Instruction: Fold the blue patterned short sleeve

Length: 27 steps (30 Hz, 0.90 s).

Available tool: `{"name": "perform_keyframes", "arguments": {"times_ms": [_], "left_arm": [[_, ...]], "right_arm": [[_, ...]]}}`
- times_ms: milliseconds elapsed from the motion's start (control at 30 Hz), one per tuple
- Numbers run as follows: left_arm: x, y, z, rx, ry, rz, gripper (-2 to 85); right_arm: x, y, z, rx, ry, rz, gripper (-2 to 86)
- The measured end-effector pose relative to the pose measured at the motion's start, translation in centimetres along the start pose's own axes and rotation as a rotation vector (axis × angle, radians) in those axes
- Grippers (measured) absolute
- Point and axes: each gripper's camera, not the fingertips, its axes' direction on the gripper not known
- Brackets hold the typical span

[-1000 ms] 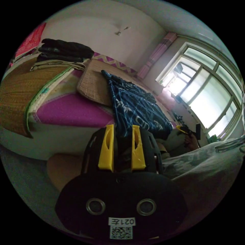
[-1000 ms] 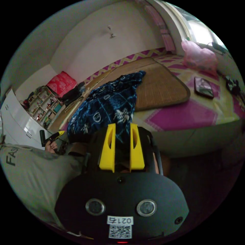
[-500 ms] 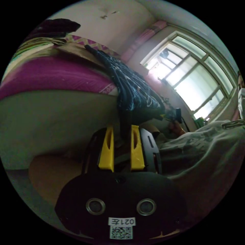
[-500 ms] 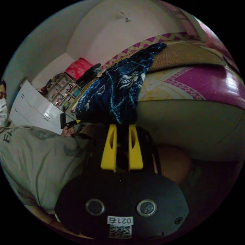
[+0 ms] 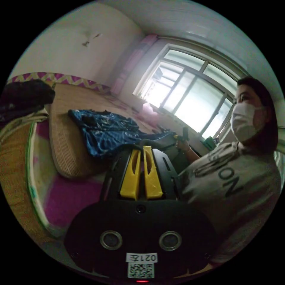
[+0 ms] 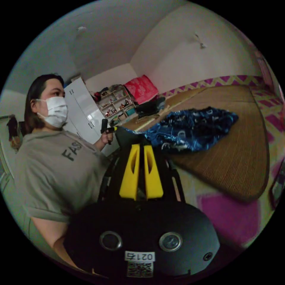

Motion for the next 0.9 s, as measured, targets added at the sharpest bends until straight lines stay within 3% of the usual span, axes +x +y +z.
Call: {"name": "perform_keyframes", "arguments": {"times_ms": [133, 267, 500, 567, 700, 900], "left_arm": [[-4.8, -10.8, 1.9, 0.023, -0.037, 0.005, -0.9], [-14.3, -20.3, 7.0, -0.003, -0.04, -0.142, -0.9], [-32.3, -25.6, 18.7, -0.015, -0.024, -0.497, 0.2], [-35.6, -24.8, 21.0, -0.034, -0.032, -0.547, 4.0], [-35.9, -24.0, 21.2, -0.024, 0.006, -0.488, 8.4], [-30.5, -21.0, 21.7, -0.179, -0.168, -0.246, 10.4]], "right_arm": [[7.7, -9.7, -1.1, 0.065, -0.051, 0.078, -0.3], [20.2, -17.5, 0.6, 0.09, -0.12, 0.284, 0.0], [40.1, -20.7, 6.5, 0.128, -0.096, 0.639, 4.6], [43.7, -20.1, 7.8, 0.108, 0.003, 0.73, 10.3], [44.7, -19.4, 6.2, 0.124, 0.12, 0.749, 12.1], [39.9, -18.8, 5.8, -0.077, 0.217, 0.523, 11.5]]}}
